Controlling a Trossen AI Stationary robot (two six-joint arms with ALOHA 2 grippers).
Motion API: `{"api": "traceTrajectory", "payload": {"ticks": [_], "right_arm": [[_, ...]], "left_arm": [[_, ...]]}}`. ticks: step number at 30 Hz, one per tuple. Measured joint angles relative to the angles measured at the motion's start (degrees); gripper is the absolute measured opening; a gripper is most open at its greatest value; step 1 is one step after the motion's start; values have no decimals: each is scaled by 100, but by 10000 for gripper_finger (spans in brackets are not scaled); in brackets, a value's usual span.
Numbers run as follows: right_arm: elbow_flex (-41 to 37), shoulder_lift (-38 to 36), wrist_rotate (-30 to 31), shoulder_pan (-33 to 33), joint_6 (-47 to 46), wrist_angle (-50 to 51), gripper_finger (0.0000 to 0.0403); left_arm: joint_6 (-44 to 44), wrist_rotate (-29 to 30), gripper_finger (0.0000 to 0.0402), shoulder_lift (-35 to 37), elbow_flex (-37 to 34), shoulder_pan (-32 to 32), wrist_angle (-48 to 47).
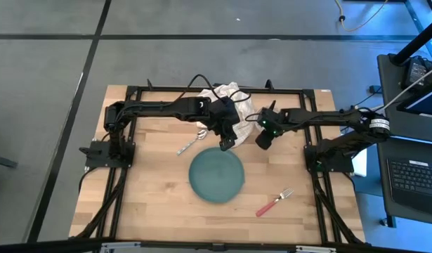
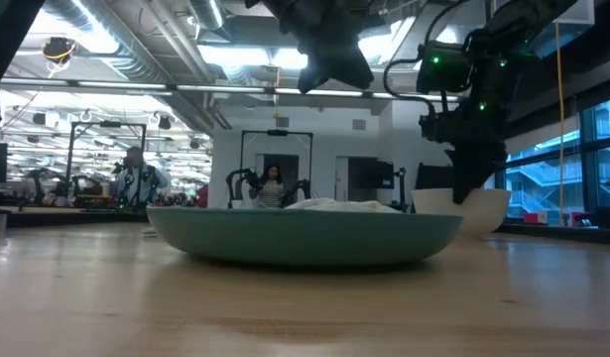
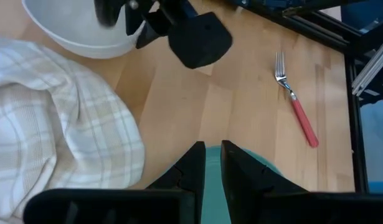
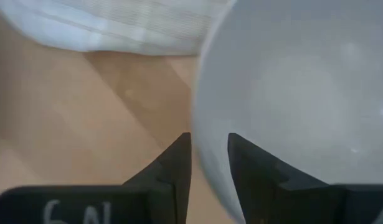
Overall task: Set table place
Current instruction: Put the white bowl onto the green plate
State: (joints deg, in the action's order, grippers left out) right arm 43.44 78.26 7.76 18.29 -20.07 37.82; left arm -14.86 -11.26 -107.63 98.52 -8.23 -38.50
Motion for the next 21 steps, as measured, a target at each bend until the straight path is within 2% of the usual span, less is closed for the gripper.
{"api": "traceTrajectory", "payload": {"ticks": [3,8,14,19,21], "right_arm": [[0,161,24,4,6,-58,80],[20,206,142,0,120,-85,13],[260,-131,-167,-170,-77,226,9],[1040,-410,-757,-593,-54,50,7],[1452,-413,-801,-871,255,-69,6]], "left_arm": [[-3,4,43,41,0,0,-18],[-5,17,34,296,-1,0,-148],[-8,304,10,1022,0,0,-483],[-3,888,3,1866,0,-8,-761],[-2,1267,6,2194,2,-9,-801]]}}
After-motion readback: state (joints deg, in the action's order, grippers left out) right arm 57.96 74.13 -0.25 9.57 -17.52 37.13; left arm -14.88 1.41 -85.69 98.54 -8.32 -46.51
